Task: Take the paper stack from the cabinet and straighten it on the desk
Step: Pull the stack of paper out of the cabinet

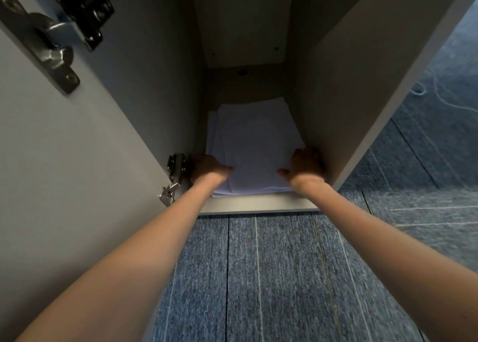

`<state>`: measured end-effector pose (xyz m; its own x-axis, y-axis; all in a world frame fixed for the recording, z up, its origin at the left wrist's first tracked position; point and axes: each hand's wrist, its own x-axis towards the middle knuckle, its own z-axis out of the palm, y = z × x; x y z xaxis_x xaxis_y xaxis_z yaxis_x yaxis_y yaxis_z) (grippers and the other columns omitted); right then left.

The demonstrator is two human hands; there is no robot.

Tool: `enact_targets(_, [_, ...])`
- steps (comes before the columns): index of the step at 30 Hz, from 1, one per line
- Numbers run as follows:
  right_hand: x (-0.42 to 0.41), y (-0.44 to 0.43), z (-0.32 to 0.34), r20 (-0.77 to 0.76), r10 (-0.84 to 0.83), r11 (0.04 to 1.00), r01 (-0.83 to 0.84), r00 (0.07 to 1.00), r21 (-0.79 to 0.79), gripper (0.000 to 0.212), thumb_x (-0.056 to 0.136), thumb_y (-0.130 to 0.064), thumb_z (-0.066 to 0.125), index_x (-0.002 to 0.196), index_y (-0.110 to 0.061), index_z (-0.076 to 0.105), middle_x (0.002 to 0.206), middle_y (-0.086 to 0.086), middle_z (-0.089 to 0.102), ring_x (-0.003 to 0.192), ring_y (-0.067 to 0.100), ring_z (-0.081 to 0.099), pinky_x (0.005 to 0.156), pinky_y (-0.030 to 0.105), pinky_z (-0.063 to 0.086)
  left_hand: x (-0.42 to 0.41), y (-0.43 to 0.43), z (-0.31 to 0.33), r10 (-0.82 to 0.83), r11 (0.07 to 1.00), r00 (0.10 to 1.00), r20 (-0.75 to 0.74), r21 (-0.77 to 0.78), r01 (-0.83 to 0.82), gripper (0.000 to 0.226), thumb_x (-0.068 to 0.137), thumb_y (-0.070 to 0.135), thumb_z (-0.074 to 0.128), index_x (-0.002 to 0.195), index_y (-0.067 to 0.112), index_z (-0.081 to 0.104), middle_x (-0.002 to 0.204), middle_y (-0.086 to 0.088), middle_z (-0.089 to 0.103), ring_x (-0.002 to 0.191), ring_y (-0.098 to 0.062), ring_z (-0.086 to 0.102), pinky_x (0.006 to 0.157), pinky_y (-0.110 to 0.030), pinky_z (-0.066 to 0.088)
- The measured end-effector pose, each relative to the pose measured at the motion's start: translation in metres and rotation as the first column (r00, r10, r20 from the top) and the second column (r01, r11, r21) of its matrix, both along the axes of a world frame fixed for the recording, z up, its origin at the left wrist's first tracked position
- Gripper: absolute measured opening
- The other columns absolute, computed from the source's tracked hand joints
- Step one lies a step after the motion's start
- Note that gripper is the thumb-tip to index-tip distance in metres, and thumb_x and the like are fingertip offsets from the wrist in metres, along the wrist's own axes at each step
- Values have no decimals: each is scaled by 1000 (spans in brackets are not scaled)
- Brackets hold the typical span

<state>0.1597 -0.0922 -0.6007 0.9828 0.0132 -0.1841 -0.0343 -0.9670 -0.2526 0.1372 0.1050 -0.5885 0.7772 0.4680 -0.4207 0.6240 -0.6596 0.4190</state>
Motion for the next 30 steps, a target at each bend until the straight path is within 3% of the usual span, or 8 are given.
enact_targets(7, [-2,1,2,13,7,999,-6,1000,-33,59,88,-43,59,126,0,44,139,22,37,135,37,31,100,45,39,7,6,3,-11,993,994,-111,-115,-2,101,74,60,67,148,5,26,153,-13,36,138,-32,39,112,-40,36])
enact_targets(11, [-5,1,3,16,15,999,-15,1000,-36,58,89,-42,57,126,-1,43,139,22,36,135,37,31,99,46,40,2,-2,8,-26,997,999,-47,76,30,82,80,62,57,141,7,43,144,-12,49,129,-30,49,98,-33,45])
enact_targets(13, [-6,1,3,26,22,999,-20,999,-44,56,89,-42,57,126,-1,43,138,21,37,134,37,32,98,45,41,2,-4,9,2,999,1000,-14,53,-1,83,80,58,61,141,6,42,145,-13,47,130,-31,48,98,-34,45])
enact_targets(16, [-9,2,3,33,24,998,-22,999,-57,54,91,-42,54,126,-2,44,139,20,37,134,37,32,99,44,40,7,2,8,137,973,990,22,-191,-131,86,77,42,73,145,4,36,149,-12,41,134,-30,43,107,-36,41])
enact_targets(20, [-12,1,-1,55,42,998,-39,998,-52,52,93,-41,49,125,0,46,139,20,36,135,37,31,101,43,38,6,7,24,290,749,955,-65,-606,-269,21,89,15,60,106,3,58,114,-6,56,105,-25,55,91,-33,46])
enact_targets(22, [-14,0,-3,69,54,998,-51,996,-34,52,94,-40,48,125,1,47,140,19,36,135,36,31,102,41,36,2,8,30,221,679,962,-161,-682,-270,18,86,10,63,100,0,61,110,-12,65,99,-25,62,95,-33,47])
enact_targets(26, [-14,-1,-5,44,48,999,-49,998,21,51,95,-35,47,129,3,43,145,20,31,138,36,26,106,40,33,-5,6,25,144,718,974,-173,-659,-223,27,91,-5,48,118,-4,54,138,-8,49,128,-38,49,108,-45,43])
enact_targets(30, [-16,-5,-1,55,-25,989,17,998,148,40,94,-20,45,127,1,44,144,19,34,137,35,30,108,40,32,-21,-7,21,196,823,981,-9,-541,-170,41,98,13,46,136,-3,43,144,-16,44,132,-33,43,108,-36,38])
